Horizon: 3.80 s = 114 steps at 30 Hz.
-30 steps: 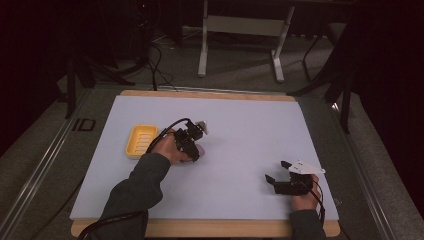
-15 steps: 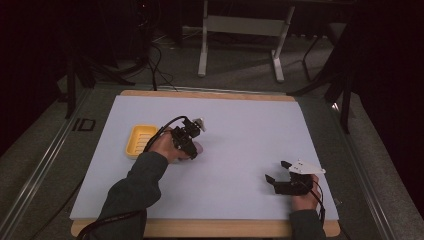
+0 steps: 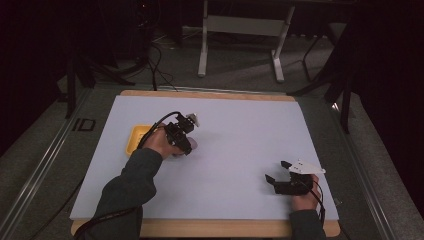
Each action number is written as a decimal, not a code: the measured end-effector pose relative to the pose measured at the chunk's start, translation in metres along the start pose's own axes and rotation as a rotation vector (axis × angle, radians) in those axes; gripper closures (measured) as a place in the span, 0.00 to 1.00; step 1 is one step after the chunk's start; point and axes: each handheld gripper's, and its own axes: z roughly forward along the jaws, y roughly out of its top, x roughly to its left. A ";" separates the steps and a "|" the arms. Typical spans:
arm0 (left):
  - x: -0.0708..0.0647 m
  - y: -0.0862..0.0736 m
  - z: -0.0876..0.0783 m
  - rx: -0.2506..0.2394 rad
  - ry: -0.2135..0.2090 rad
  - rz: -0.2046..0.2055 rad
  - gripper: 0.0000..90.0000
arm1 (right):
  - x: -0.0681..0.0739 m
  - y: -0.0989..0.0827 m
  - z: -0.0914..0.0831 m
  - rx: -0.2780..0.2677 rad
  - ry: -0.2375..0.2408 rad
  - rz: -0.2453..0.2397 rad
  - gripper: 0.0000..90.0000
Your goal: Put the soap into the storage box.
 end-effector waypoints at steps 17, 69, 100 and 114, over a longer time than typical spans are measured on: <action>0.013 -0.009 -0.008 -0.004 0.016 -0.028 0.55 | 0.000 0.000 0.000 0.001 0.000 0.001 0.16; 0.045 -0.029 -0.014 -0.006 0.046 -0.124 0.55 | 0.000 0.000 0.000 0.001 -0.001 -0.003 0.16; 0.066 -0.043 -0.021 -0.032 0.066 -0.218 0.55 | 0.001 0.000 0.000 0.005 -0.002 -0.004 0.16; 0.085 -0.056 -0.018 -0.043 0.092 -0.308 0.55 | 0.001 0.000 0.000 0.005 -0.002 -0.005 0.16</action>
